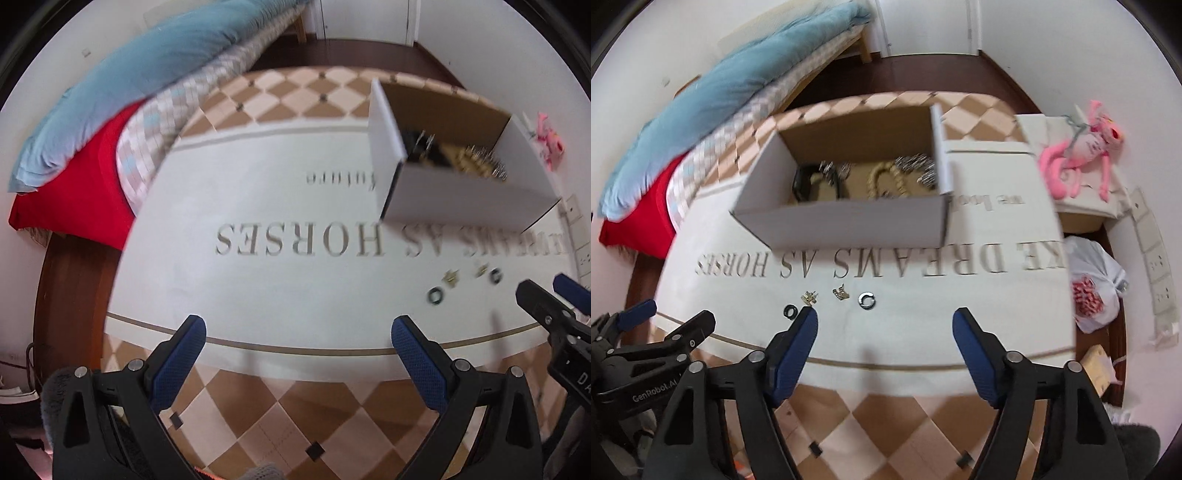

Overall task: Organize jewelry
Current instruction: 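Grasp a black ring with the right tool while the left tool moves to another black ring, then carry the black ring over the box with the right tool while the left tool grasps another ring and follows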

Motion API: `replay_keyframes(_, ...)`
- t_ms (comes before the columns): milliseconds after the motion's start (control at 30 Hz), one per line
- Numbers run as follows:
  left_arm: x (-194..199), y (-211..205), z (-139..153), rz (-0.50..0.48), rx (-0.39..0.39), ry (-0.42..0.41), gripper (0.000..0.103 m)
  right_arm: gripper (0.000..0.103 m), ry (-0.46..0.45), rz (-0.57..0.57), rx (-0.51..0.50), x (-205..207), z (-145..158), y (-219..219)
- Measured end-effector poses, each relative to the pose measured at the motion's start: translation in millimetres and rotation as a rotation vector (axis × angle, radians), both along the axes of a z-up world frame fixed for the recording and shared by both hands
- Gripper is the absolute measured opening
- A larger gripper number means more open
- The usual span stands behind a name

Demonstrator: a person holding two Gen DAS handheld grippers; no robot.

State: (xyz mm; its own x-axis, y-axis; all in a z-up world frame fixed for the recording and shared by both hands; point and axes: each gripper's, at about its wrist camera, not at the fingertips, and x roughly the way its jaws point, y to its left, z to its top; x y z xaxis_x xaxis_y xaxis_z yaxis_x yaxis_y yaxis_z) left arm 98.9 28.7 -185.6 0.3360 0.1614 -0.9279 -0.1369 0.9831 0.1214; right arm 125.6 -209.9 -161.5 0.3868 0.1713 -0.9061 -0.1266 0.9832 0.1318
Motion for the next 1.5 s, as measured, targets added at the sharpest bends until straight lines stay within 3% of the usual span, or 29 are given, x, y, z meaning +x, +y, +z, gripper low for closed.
replay_keyframes(367,6,6,-23,-0.003,-0.02,0.042,0.103,0.042,-0.031,0.069,-0.126,8,-42,35)
replay_keyframes(500,6,7,-24,-0.01,-0.015,0.043,0.103,0.013,-0.053,0.076,-0.151,9,-43,40)
replay_keyframes(700,7,-2,-18,-0.049,-0.025,0.023,0.103,0.013,-0.062,0.077,-0.153,8,-40,38)
replay_keyframes(900,9,-31,-14,-0.117,-0.102,0.011,0.102,0.013,-0.063,-0.003,-0.107,-2,-25,10)
replay_keyframes(1067,15,-52,-14,-0.157,-0.111,-0.015,0.101,0.013,-0.054,-0.067,-0.103,-4,-19,-13)
replay_keyframes(1100,15,-56,-14,-0.168,-0.111,-0.024,0.098,0.013,-0.049,-0.078,-0.102,-4,-20,-18)
replay_keyframes(1167,17,-65,-15,-0.184,-0.103,-0.027,0.079,0.013,-0.037,-0.098,-0.104,-5,-21,-25)
replay_keyframes(1200,18,-68,-16,-0.191,-0.102,-0.022,0.075,0.013,-0.033,-0.106,-0.1,-5,-21,-29)
replay_keyframes(1267,20,-67,-20,-0.195,-0.107,-0.013,0.052,0.013,-0.03,-0.123,-0.1,-6,-20,-36)
replay_keyframes(1500,18,-74,-16,-0.228,-0.127,-0.042,0.012,0.013,-0.036,-0.15,-0.1,-8,-16,-45)
